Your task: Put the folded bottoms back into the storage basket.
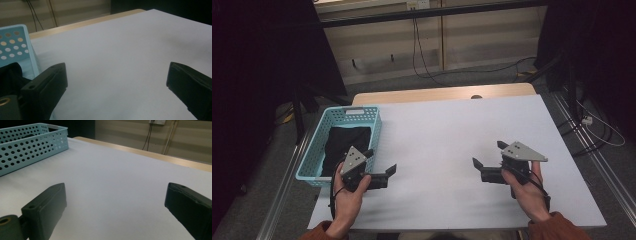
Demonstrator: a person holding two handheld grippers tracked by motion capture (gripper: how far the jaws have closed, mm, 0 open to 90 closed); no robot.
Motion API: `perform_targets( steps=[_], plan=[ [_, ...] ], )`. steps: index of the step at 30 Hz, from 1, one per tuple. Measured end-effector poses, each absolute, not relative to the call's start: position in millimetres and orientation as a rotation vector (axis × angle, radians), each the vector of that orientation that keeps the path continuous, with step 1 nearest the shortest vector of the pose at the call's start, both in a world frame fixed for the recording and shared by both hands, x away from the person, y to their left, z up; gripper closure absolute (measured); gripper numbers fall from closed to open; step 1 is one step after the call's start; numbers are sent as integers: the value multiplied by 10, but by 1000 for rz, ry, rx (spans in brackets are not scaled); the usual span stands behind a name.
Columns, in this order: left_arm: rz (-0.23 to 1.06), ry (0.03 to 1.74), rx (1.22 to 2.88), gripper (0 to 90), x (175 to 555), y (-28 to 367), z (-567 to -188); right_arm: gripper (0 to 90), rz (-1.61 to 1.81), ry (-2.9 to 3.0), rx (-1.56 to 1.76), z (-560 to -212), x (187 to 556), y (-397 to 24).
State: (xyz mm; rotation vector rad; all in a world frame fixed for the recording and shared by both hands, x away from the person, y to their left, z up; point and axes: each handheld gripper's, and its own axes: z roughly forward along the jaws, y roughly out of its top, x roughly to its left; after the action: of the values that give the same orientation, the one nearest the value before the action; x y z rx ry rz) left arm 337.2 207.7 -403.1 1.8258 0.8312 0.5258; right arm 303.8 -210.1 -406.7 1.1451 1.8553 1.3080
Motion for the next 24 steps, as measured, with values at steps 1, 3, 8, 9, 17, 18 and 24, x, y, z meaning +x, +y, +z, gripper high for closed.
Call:
perform_targets(
  steps=[1,3,8,9,17,18,24],
  plan=[
    [530,836,1827,35,3354,2075,-4035,39,1304,1850,1152,-4074,3020,-2132],
    [532,834,1826,35,3330,2082,-4036,41,1303,1853,1146,-4089,2972,-2169],
    [543,841,1809,35,3290,2126,-4036,40,1301,1852,1139,-4099,2837,-2192],
    [545,844,1810,35,3287,2133,-4038,40,1296,1847,1142,-4110,2814,-2214],
    [548,887,1779,34,3287,2184,-4069,41,1259,1788,1221,-4239,2663,-2362],
    [553,885,1779,34,3284,2185,-4072,41,1263,1783,1224,-4239,2647,-2367],
    [564,887,1778,35,3255,2178,-4104,40,1237,1799,1197,-4279,2567,-2375]
  ],
)
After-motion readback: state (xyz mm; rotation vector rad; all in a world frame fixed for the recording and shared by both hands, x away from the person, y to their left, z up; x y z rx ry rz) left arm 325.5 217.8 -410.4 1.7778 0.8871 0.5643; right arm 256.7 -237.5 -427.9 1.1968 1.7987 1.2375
